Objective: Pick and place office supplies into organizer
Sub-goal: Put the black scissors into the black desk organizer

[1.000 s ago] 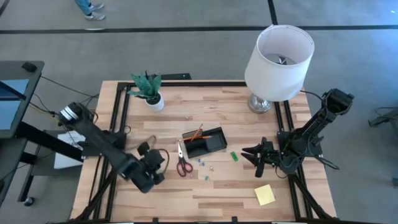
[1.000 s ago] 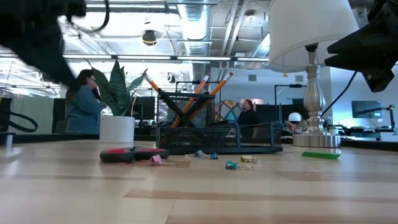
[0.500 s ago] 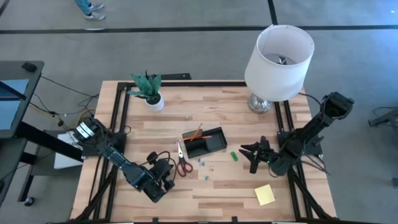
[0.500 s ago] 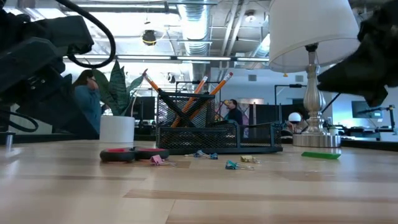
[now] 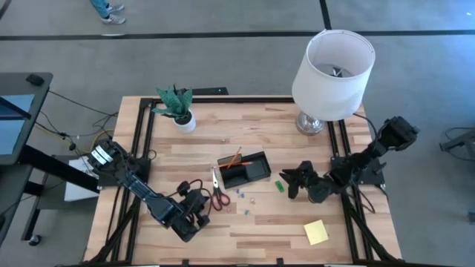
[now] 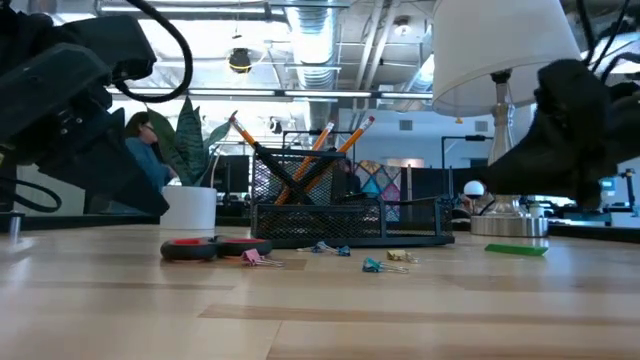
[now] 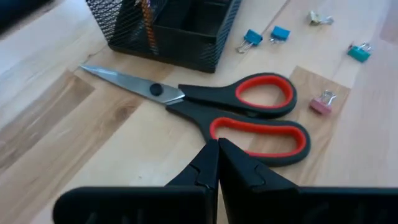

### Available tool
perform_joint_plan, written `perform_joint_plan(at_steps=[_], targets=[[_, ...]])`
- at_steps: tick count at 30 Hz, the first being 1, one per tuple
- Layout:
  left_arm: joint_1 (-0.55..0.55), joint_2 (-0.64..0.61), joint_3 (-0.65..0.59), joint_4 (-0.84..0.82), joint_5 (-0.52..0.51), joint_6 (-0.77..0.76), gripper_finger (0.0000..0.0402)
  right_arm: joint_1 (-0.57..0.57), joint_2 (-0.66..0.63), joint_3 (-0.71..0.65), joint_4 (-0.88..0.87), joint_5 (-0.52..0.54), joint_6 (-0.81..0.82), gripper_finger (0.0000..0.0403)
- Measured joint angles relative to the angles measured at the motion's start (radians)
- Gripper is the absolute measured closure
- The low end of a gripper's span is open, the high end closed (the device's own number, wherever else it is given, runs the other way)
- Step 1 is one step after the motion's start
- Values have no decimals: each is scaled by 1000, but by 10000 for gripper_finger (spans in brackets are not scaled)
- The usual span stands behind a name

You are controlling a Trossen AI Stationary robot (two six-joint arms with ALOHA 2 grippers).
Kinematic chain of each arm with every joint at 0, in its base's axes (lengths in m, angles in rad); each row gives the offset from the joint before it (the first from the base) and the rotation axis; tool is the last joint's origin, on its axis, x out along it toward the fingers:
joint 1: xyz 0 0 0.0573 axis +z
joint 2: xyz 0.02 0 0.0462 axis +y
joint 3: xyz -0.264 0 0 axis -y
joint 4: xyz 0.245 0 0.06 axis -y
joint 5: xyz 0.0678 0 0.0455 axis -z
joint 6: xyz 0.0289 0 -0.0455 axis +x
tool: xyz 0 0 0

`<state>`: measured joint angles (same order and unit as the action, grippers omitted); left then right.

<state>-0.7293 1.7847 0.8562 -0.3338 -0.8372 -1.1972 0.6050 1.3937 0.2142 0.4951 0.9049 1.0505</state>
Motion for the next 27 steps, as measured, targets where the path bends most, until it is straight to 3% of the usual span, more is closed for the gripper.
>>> perform_joint_plan(at_steps=[7, 12, 15, 20, 23, 27], targets=[[1, 0, 0, 67, -9, 113, 401, -89, 1, 0, 235, -150, -20, 290], [1, 0, 0, 72, -9, 123, 401, -108, 10, 66, 446, -226, -331, 290], [5, 0, 0, 86, 3, 179, 401, -106, 69, 176, 448, -249, -514, 290], [21, 0, 0, 181, 141, 425, 389, -104, 188, 343, 437, -254, -712, 290], [28, 0, 0, 222, 200, 553, 364, -104, 213, 398, 410, -254, -751, 290], [29, 0, 0, 235, 205, 674, 319, -104, 195, 422, 336, -254, -771, 290]])
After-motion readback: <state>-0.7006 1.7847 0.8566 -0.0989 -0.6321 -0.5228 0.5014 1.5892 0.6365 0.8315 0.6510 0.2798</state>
